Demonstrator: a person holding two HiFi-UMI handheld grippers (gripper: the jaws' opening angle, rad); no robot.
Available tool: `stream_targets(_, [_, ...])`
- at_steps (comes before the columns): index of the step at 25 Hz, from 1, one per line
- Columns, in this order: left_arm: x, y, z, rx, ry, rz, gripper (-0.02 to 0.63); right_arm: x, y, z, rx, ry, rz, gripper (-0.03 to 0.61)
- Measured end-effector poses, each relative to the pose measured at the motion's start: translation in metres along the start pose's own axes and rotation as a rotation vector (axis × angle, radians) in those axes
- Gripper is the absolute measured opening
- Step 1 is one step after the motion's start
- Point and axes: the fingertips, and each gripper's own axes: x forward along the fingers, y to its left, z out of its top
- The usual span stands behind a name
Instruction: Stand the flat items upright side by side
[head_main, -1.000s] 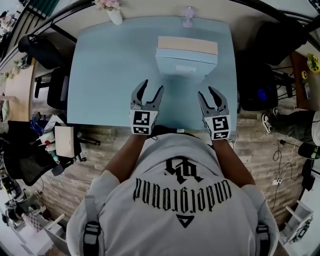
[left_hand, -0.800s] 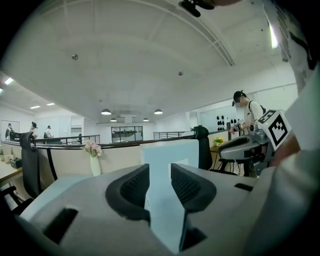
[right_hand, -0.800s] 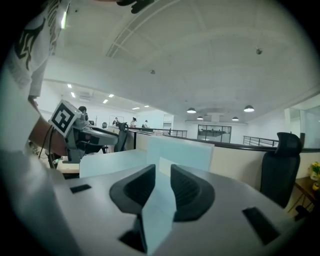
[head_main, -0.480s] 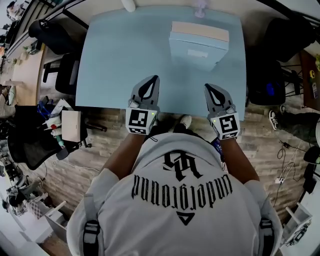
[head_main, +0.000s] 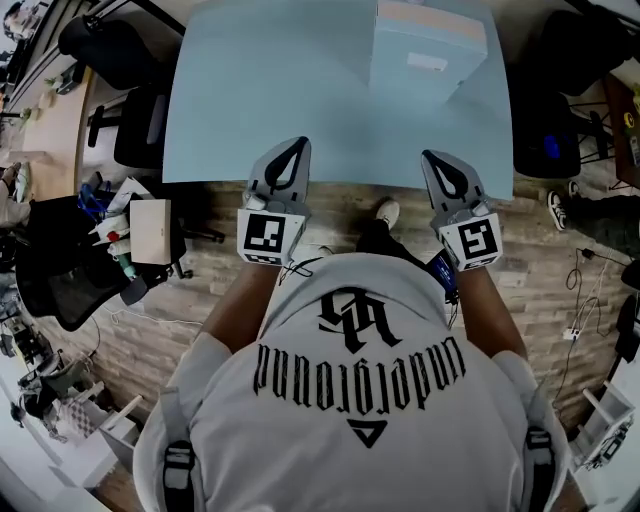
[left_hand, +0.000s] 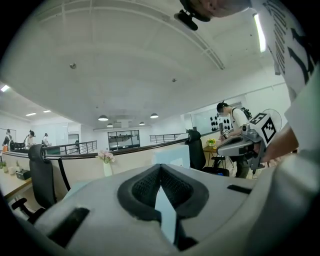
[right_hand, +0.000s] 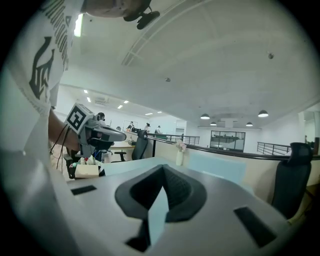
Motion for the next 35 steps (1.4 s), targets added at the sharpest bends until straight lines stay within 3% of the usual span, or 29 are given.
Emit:
stream_targets(11, [-0.174,0.023,-0.016,-0.052,-0.061,-0.074,0.000,-0.041,0.150,0.024,-0.009,-0.024,-0.066,0.005])
stream_targets(16, [-0.224,0.021,0.003,-0.078,-0.101,-0.084,0.000,-0.064,0.197,0.040,-0.031,-0.037,-0.088,0.005])
stream_targets(24, [-0.260,0.014,0.023,-0.072,-0.150,-0.106,0.000,-0.088,0.229,0.062,-0.055,-0.067,-0.107,0.005])
stream_targets(35, [-0.280,0.016,0.021,-0.076,-0.140,-0.085,0.000,-0.101,0.247,0.068,-0.065,-0.078,-0.093,0.005])
